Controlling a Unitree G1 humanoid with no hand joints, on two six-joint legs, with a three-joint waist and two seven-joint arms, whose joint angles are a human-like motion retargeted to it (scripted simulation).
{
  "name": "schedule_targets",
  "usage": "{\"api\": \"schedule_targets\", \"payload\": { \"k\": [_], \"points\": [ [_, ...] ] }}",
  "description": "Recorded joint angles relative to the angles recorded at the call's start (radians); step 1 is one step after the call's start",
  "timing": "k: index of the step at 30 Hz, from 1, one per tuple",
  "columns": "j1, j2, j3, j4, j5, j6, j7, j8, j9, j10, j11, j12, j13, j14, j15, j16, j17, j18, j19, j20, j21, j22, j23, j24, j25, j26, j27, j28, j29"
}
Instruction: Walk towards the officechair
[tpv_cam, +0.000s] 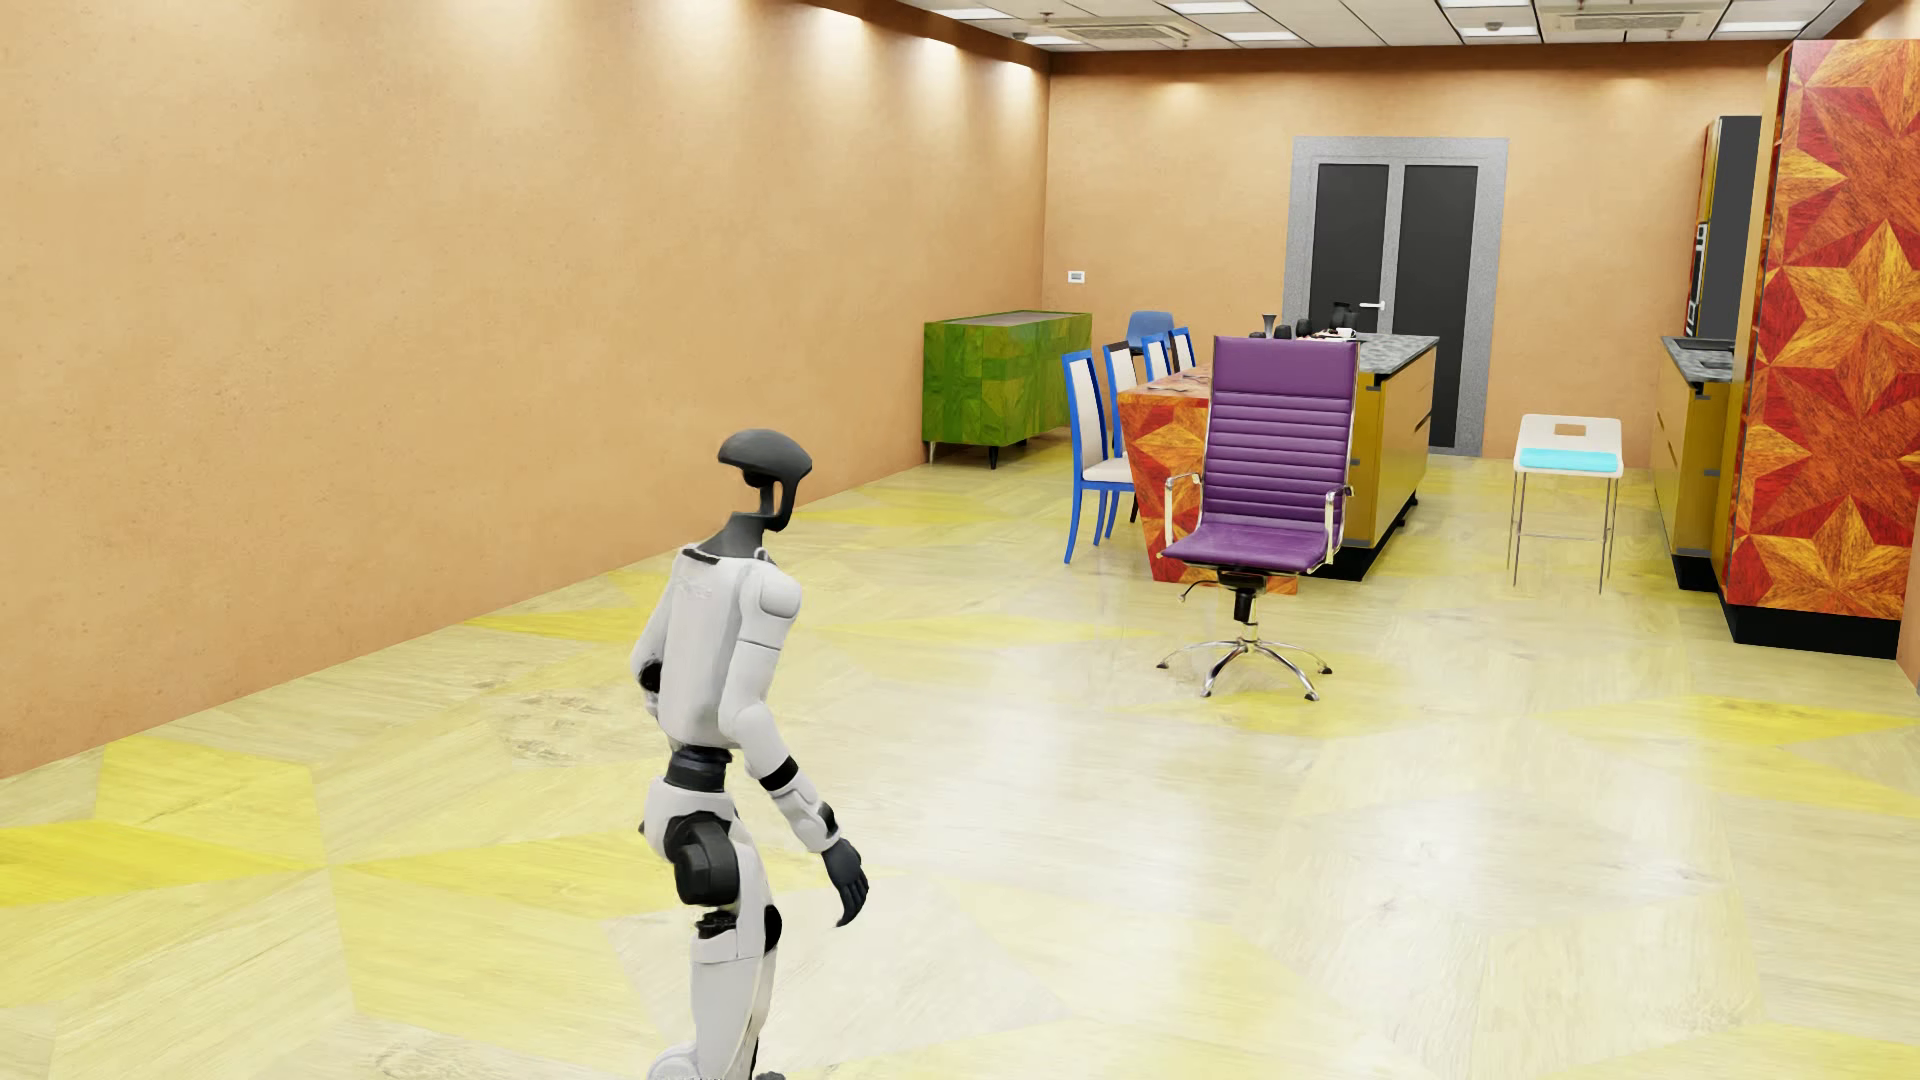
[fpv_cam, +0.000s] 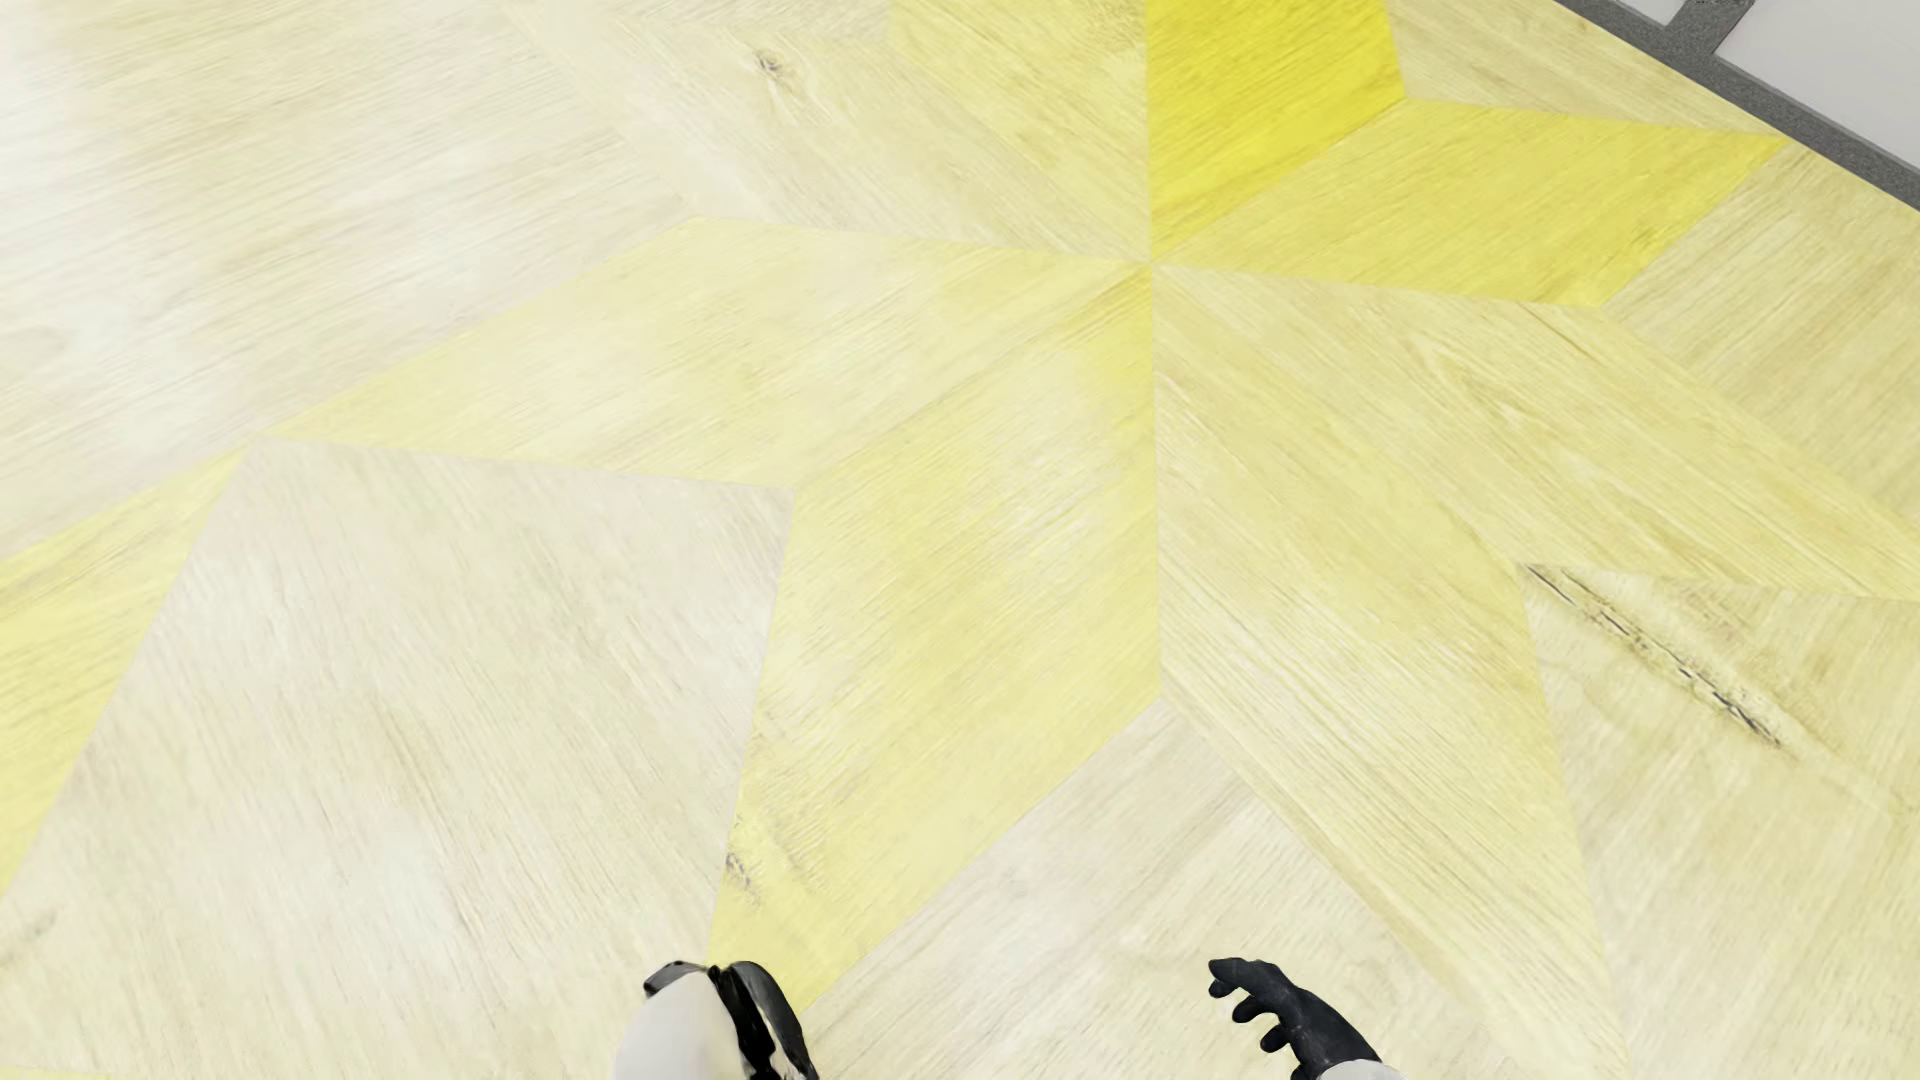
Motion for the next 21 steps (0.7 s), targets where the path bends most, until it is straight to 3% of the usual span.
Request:
{"api": "schedule_targets", "payload": {
  "k": [1, 2, 3, 4, 5, 6, 7, 8, 9, 10, 11, 13, 14, 15, 16, 17, 18, 19, 20, 21],
  "points": [
    [-0.039, 0.020, 0.009, 0.008, 0.004, 0.000, 0.004, -0.011, 0.002, -0.037, 0.003, 0.014, 0.001, -0.008, 0.015, 0.008, 0.002, 0.029, 0.000, 0.034, -0.028, -0.049, -0.023, 0.026, 0.034, -0.009, -0.003, 0.007, -0.023],
    [-0.064, 0.046, 0.017, -0.018, 0.001, 0.001, -0.011, -0.016, 0.003, -0.054, 0.011, 0.032, 0.016, 0.014, 0.054, 0.015, -0.003, 0.024, 0.000, 0.063, -0.069, -0.104, -0.048, 0.056, 0.071, -0.026, -0.004, 0.011, -0.051],
    [-0.057, 0.067, 0.025, -0.077, -0.027, 0.001, -0.042, -0.025, 0.002, -0.036, 0.043, 0.030, 0.050, 0.044, 0.133, 0.006, -0.013, 0.068, 0.001, 0.075, -0.120, -0.150, -0.074, 0.093, 0.101, -0.038, -0.005, 0.014, -0.085],
    [-0.031, 0.071, 0.026, -0.132, -0.089, -0.001, -0.041, -0.023, 0.001, -0.020, 0.127, 0.000, 0.102, 0.019, 0.263, -0.016, -0.022, 0.073, 0.010, 0.076, -0.169, -0.170, -0.108, 0.129, 0.122, -0.050, 0.004, 0.015, -0.124],
    [0.010, 0.040, 0.020, -0.202, -0.178, -0.008, -0.041, -0.001, 0.002, -0.021, 0.264, -0.029, 0.161, -0.024, 0.448, -0.040, -0.031, 0.080, -0.036, 0.071, -0.215, -0.189, -0.126, 0.161, 0.135, -0.067, 0.014, 0.015, -0.160],
    [0.060, -0.023, 0.007, -0.272, -0.265, -0.021, -0.040, -0.001, 0.005, -0.031, 0.436, -0.057, 0.213, -0.068, 0.541, -0.059, -0.035, 0.082, -0.196, 0.064, -0.248, -0.214, -0.123, 0.188, 0.137, -0.088, 0.031, 0.013, -0.179],
    [0.122, -0.185, -0.025, -0.349, -0.204, -0.029, -0.057, 0.206, 0.015, -0.055, 0.662, -0.083, 0.254, -0.106, 0.442, -0.074, -0.040, 0.080, -0.277, 0.055, -0.263, -0.244, -0.103, 0.208, 0.126, -0.110, 0.056, 0.011, -0.172],
    [0.200, -0.347, -0.050, -0.412, -0.074, -0.033, -0.081, 0.381, 0.024, -0.104, 0.849, -0.113, 0.284, -0.131, 0.352, -0.086, -0.043, 0.075, -0.235, 0.045, -0.263, -0.271, -0.072, 0.217, 0.104, -0.130, 0.082, 0.012, -0.142],
    [0.293, -0.481, -0.066, -0.457, 0.035, -0.033, -0.109, 0.462, 0.028, -0.178, 0.931, -0.146, 0.305, -0.144, 0.283, -0.093, -0.038, 0.067, -0.169, 0.034, -0.256, -0.290, -0.036, 0.217, 0.079, -0.140, 0.103, 0.014, -0.101],
    [0.393, -0.597, -0.079, -0.490, 0.099, -0.030, -0.138, 0.482, 0.030, -0.259, 0.924, -0.178, 0.319, -0.150, 0.233, -0.092, -0.024, 0.058, -0.136, 0.018, -0.253, -0.298, 0.002, 0.215, 0.059, -0.142, 0.121, 0.010, -0.061],
    [0.493, -0.695, -0.092, -0.513, 0.137, -0.024, -0.164, 0.484, 0.030, -0.331, 0.846, -0.214, 0.331, -0.158, 0.200, -0.083, -0.006, 0.049, -0.137, -0.007, -0.257, -0.302, 0.035, 0.214, 0.049, -0.139, 0.137, -0.005, -0.021],
    [0.690, -0.816, -0.121, -0.545, 0.124, -0.012, -0.221, 0.412, 0.034, -0.445, 0.525, -0.314, 0.367, -0.183, 0.202, -0.051, 0.027, 0.032, -0.178, -0.090, -0.267, -0.298, 0.057, 0.212, 0.032, -0.133, 0.140, -0.062, 0.059],
    [0.787, -0.838, -0.135, -0.545, 0.123, -0.007, -0.257, 0.373, 0.041, -0.494, 0.299, -0.375, 0.391, -0.187, 0.263, -0.036, 0.046, 0.021, -0.232, -0.139, -0.271, -0.284, 0.046, 0.199, 0.020, -0.131, 0.125, -0.080, 0.080],
    [0.882, -0.842, -0.149, -0.530, 0.159, 0.001, -0.294, 0.421, 0.049, -0.522, 0.076, -0.431, 0.416, -0.188, 0.312, -0.029, 0.070, 0.002, -0.165, -0.182, -0.286, -0.251, 0.030, 0.172, 0.005, -0.122, 0.111, -0.075, 0.074],
    [0.960, -0.827, -0.162, -0.507, 0.181, 0.011, -0.337, 0.481, 0.057, -0.521, -0.058, -0.465, 0.438, -0.154, 0.342, -0.032, 0.100, -0.011, -0.160, -0.209, -0.309, -0.196, 0.013, 0.133, -0.006, -0.102, 0.104, -0.049, 0.042],
    [1.020, -0.812, -0.169, -0.485, 0.157, 0.014, -0.364, 0.390, 0.063, -0.481, -0.028, -0.476, 0.455, -0.072, 0.361, -0.043, 0.131, -0.024, -0.164, -0.219, -0.334, -0.118, 0.005, 0.086, -0.013, -0.066, 0.106, -0.012, 0.002],
    [1.035, -0.808, -0.179, -0.447, 0.142, 0.020, -0.384, 0.352, 0.070, -0.376, 0.100, -0.464, 0.460, 0.084, 0.474, -0.052, 0.161, -0.067, -0.197, -0.210, -0.351, -0.026, 0.009, 0.040, -0.017, -0.013, 0.112, 0.026, -0.030],
    [0.989, -0.796, -0.187, -0.412, 0.155, 0.029, -0.405, 0.348, 0.080, -0.176, 0.241, -0.437, 0.445, 0.297, 0.434, -0.056, 0.182, -0.175, -0.285, -0.184, -0.355, 0.066, 0.026, 0.002, -0.021, 0.054, 0.119, 0.066, -0.044],
    [0.879, -0.761, -0.189, -0.370, 0.170, 0.037, -0.393, 0.346, 0.091, 0.082, 0.332, -0.400, 0.406, 0.466, 0.332, -0.065, 0.181, -0.245, -0.299, -0.154, -0.349, 0.152, 0.048, -0.028, -0.026, 0.123, 0.129, 0.100, -0.043],
    [0.729, -0.700, -0.181, -0.343, 0.191, 0.045, -0.391, 0.341, 0.102, 0.306, 0.355, -0.364, 0.347, 0.428, 0.251, -0.072, 0.165, -0.200, -0.297, -0.138, -0.328, 0.234, 0.070, -0.048, -0.036, 0.170, 0.135, 0.107, -0.033]
  ]
}}
